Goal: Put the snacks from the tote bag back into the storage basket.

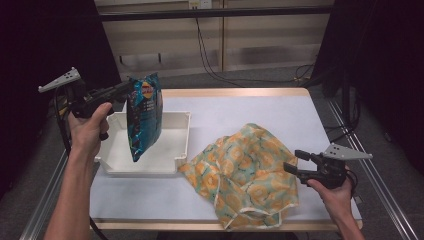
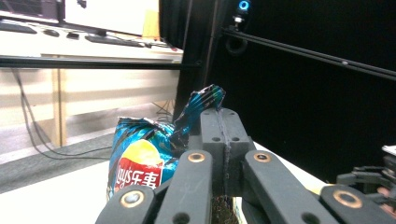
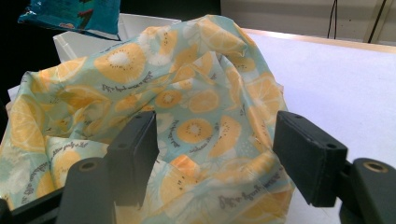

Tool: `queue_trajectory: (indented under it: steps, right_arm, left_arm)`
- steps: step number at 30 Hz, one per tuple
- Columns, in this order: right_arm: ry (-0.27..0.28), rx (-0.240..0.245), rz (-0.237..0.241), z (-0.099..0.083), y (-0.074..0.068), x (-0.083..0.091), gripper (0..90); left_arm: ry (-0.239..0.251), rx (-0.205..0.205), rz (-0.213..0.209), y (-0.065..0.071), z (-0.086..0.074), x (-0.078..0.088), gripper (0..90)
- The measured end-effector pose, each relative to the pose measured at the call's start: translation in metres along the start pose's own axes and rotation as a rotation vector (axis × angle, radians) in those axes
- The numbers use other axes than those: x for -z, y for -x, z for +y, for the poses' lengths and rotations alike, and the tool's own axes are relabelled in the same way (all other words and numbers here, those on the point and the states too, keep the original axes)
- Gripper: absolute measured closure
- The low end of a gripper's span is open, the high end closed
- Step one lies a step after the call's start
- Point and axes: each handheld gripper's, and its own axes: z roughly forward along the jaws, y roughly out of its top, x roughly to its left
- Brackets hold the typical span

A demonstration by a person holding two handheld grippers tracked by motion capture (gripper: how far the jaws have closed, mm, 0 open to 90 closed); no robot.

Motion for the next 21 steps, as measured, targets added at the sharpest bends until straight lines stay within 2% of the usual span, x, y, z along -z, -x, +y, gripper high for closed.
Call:
queue_trajectory:
  steps: [2, 3, 5, 8, 9, 10, 11, 15, 16, 19, 20, 21]
  right_arm:
    - [0.0, 0.0, 0.0, 0.0, 0.0, 0.0, 30.7]
    - [0.003, -0.001, -0.002, 0.0, 0.0, 0.0, 30.7]
    - [0.005, 0.001, -0.004, 0.0, 0.0, 0.001, 30.7]
    - [0.003, 0.002, -0.002, 0.0, 0.001, 0.0, 30.7]
    - [0.002, 0.002, 0.0, -0.001, 0.001, 0.0, 30.6]
    - [0.0, 0.004, -0.002, -0.001, 0.001, 0.0, 30.6]
    - [0.001, 0.002, 0.0, -0.001, 0.001, 0.0, 30.6]
    - [0.003, 0.0, -0.005, -0.001, 0.001, 0.001, 30.6]
    - [0.003, -0.002, -0.007, -0.001, 0.002, 0.001, 30.6]
    - [0.001, 0.0, -0.007, -0.001, 0.002, 0.002, 30.6]
    - [0.003, 0.0, -0.008, -0.001, 0.002, 0.003, 30.5]
    - [0.005, -0.004, -0.011, -0.001, 0.002, 0.003, 30.5]
  left_arm:
    - [0.001, -0.001, 0.008, -0.003, -0.001, 0.0, 90.0]
    - [0.012, 0.009, 0.03, -0.006, -0.003, 0.001, 90.0]
    - [0.019, 0.011, 0.045, -0.008, -0.004, 0.0, 90.0]
    - [0.009, -0.005, 0.078, -0.011, -0.005, -0.002, 90.0]
    - [0.011, -0.003, 0.077, -0.013, -0.005, -0.004, 90.0]
    - [0.016, -0.001, 0.099, -0.015, -0.006, -0.005, 90.0]
    - [0.01, -0.003, 0.104, -0.018, -0.006, -0.006, 90.0]
    - [0.043, 0.026, 0.133, -0.025, -0.01, -0.012, 90.0]
    - [0.04, 0.017, 0.145, -0.028, -0.01, -0.013, 90.0]
    - [0.058, 0.031, 0.165, -0.033, -0.011, -0.016, 90.0]
    - [0.05, 0.033, 0.159, -0.036, -0.012, -0.017, 90.0]
    - [0.056, 0.04, 0.175, -0.037, -0.013, -0.02, 90.0]
